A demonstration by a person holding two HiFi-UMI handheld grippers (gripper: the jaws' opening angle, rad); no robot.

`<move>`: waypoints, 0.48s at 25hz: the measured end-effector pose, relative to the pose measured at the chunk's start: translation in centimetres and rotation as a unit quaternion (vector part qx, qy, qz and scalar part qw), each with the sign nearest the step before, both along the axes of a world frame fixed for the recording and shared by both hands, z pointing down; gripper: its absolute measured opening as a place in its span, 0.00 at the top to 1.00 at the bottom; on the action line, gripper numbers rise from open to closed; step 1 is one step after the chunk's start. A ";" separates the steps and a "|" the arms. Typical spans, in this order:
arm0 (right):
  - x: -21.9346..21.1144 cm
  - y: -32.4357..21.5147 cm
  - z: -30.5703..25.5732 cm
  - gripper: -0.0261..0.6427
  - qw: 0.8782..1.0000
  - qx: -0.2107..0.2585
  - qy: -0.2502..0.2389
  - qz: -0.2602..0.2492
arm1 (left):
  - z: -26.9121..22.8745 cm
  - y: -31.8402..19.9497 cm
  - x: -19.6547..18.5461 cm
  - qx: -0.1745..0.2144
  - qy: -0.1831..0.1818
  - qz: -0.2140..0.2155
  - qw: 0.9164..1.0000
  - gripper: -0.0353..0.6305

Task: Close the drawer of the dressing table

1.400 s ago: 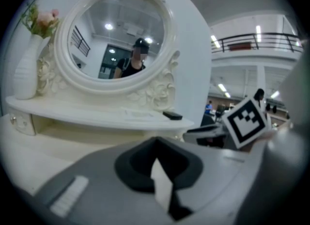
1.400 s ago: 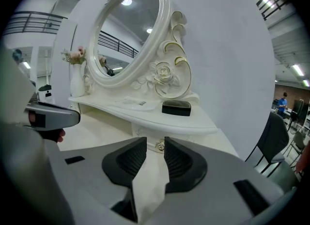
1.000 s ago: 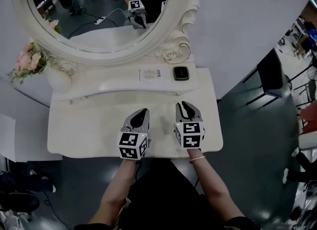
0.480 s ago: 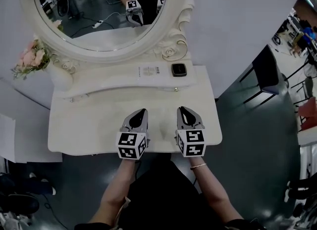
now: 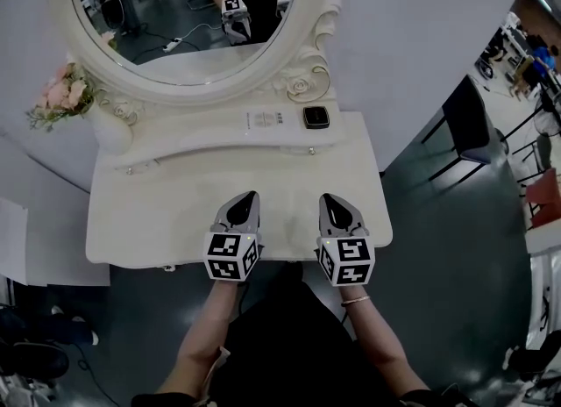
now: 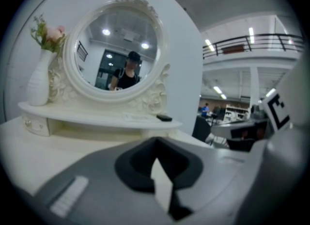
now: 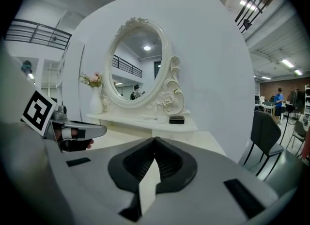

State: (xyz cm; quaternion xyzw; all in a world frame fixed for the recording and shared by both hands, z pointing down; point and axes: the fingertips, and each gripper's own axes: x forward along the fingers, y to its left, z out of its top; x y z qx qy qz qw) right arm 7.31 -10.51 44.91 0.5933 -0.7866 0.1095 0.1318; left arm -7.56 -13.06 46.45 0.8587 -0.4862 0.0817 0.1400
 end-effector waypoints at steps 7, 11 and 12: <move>-0.2 1.4 -0.4 0.95 1.000 0.010 -0.011 -0.002 | -0.5 0.6 -0.3 0.007 -0.001 0.001 1.000 0.94; -0.2 1.7 -0.1 0.95 1.000 0.009 -0.011 -0.003 | -0.6 0.7 -0.2 0.010 -0.001 0.003 1.000 0.94; -0.2 1.7 -0.1 0.95 1.000 0.009 -0.011 -0.003 | -0.7 0.7 -0.2 0.011 0.000 0.003 1.000 0.94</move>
